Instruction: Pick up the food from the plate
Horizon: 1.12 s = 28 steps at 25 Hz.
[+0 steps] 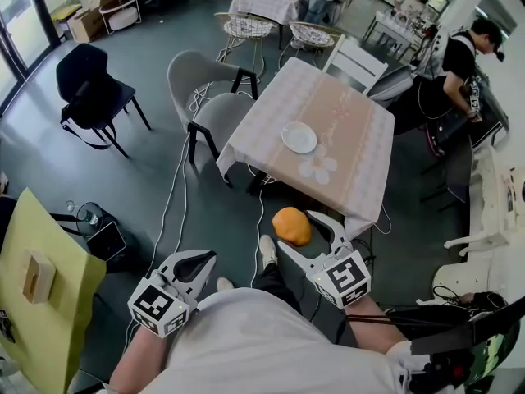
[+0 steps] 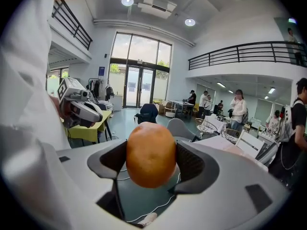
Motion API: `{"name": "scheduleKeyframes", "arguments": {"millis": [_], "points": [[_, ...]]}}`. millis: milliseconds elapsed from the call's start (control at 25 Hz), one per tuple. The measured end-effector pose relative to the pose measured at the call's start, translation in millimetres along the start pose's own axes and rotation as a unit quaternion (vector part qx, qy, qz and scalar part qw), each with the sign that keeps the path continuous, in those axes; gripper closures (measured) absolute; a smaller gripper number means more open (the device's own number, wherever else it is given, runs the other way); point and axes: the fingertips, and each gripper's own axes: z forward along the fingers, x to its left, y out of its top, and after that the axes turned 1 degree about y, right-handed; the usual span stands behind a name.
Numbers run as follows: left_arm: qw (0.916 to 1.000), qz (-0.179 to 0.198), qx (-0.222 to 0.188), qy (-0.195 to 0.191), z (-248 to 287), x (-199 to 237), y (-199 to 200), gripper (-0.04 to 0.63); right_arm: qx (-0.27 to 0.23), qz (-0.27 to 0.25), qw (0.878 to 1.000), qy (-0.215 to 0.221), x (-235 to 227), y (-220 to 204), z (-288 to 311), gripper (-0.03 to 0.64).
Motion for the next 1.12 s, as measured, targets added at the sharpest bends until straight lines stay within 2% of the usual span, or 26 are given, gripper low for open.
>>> {"name": "scheduleKeyframes", "arguments": {"millis": [360, 1120], "points": [[0.9999, -0.002, -0.003, 0.014, -10, 3, -4, 0.586, -0.012, -0.008, 1.0, 0.023, 23, 13, 3, 0.281], [0.9997, -0.009, 0.0, 0.021, -13, 8, -10, 0.586, -0.014, -0.015, 0.999, 0.03, 32, 13, 12, 0.281]]}}
